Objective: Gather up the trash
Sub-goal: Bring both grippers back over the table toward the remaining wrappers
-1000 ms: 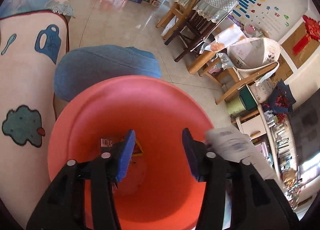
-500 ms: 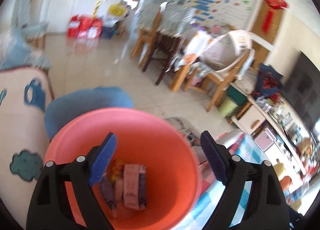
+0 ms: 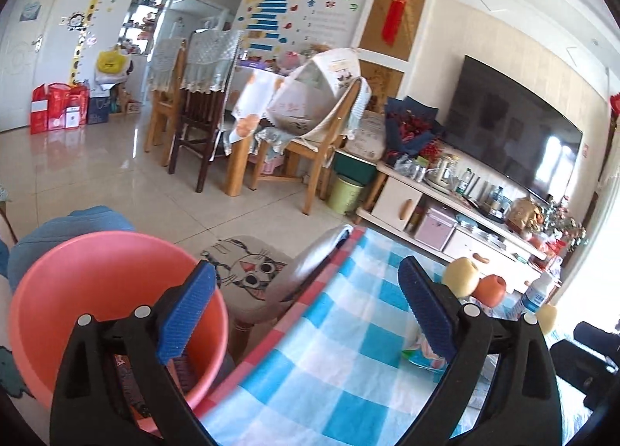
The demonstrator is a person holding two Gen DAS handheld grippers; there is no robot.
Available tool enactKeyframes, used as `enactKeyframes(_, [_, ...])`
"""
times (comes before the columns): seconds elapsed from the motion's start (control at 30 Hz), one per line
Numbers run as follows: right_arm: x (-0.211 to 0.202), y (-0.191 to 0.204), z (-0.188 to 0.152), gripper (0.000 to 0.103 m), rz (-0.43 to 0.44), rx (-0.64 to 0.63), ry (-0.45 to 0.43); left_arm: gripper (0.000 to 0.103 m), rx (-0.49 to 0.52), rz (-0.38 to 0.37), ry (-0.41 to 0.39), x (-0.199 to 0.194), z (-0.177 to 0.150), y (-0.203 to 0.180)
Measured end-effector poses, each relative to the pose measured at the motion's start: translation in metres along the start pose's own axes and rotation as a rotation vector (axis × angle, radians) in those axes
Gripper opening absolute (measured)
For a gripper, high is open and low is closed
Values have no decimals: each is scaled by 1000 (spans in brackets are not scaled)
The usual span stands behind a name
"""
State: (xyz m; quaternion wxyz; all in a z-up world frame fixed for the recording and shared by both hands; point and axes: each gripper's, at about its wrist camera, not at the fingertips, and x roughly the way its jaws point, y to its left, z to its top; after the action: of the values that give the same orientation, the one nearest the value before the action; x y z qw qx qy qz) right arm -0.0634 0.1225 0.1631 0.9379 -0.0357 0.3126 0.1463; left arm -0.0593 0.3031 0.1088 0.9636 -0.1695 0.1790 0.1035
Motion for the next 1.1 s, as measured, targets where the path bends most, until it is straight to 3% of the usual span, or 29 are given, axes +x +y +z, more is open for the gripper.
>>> enactKeyframes(0.37, [-30, -32, -8, 95, -99, -46, -110, 96, 93, -67, 64, 1, -13, -45])
enactKeyframes(1.1, [-55, -102, -19, 96, -200, 14, -148, 96, 307, -161, 114, 1, -56, -137])
